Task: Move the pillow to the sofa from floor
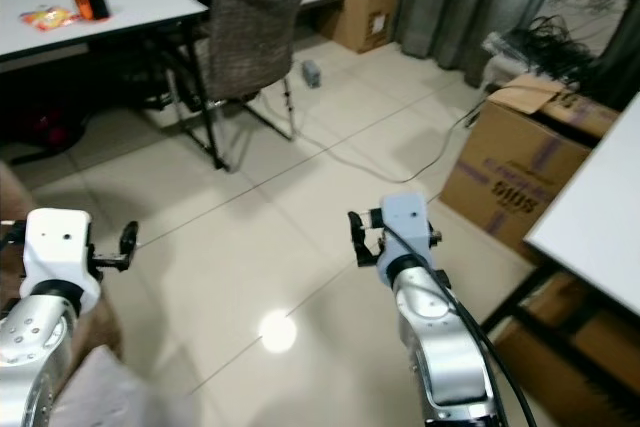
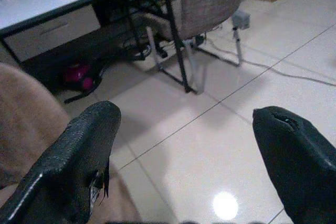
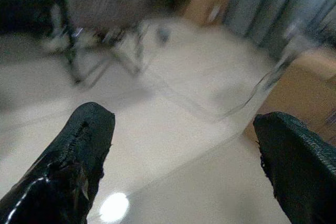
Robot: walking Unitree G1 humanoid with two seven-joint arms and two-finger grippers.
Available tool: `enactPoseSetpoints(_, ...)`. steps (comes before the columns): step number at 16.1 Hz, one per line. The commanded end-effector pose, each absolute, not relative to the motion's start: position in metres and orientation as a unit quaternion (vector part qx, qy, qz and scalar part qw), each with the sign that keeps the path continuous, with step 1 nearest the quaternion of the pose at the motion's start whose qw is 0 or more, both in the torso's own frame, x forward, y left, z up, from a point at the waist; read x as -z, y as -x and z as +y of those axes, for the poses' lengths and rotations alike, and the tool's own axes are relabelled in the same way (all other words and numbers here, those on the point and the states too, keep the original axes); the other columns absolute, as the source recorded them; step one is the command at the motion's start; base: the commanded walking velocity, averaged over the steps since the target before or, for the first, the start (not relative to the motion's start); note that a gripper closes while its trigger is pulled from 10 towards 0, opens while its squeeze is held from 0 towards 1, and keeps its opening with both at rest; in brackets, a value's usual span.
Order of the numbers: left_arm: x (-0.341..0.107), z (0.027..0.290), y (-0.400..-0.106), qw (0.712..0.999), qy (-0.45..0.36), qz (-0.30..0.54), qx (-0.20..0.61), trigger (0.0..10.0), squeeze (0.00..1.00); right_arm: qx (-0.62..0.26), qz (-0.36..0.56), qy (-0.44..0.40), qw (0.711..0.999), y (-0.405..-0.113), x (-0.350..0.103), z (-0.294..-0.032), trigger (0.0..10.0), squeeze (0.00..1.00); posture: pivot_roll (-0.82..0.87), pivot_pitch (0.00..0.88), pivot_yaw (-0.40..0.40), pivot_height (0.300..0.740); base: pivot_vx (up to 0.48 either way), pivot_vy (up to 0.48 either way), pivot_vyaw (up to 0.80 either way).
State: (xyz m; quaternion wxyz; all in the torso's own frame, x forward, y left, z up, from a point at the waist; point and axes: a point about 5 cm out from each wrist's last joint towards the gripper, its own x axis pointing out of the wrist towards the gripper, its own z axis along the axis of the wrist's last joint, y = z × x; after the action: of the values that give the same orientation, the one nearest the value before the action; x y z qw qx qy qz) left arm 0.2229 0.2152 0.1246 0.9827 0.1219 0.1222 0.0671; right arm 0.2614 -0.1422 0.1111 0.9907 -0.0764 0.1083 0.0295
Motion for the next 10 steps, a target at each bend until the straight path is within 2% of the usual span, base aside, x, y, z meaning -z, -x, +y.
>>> enactPoseSetpoints(1,-0.128,0.205,-0.225,0.985,-0.126,0.112,-0.046,10.0,0.00,-0.023,0.078,0.090,0.993,-0.265,-0.118,-0.151,10.0,1.00,-0.12,0.000,-0.027,0.740,0.000,-0.480,0.00)
enactPoseSetpoints(3,-0.124,0.193,-0.225,0.983,-0.145,0.110,-0.020,10.0,0.00,-0.035,0.108,0.071,0.991,-0.265,-0.114,-0.155,10.0,1.00,-0.12,0.000,-0.029,0.740,0.000,0.000,0.23)
enactPoseSetpoints(6,-0.124,0.183,-0.224,0.985,-0.144,0.099,0.005,10.0,0.00,-0.093,0.087,0.070,0.989,-0.265,-0.115,-0.140,10.0,1.00,-0.11,0.000,-0.051,0.740,0.000,0.000,0.80)
enactPoseSetpoints(10,-0.122,0.188,-0.221,0.987,-0.127,0.096,-0.024,10.0,0.00,-0.091,0.090,0.050,0.991,-0.265,-0.111,-0.137,10.0,1.00,-0.09,0.000,-0.077,0.740,0.000,0.000,0.80)
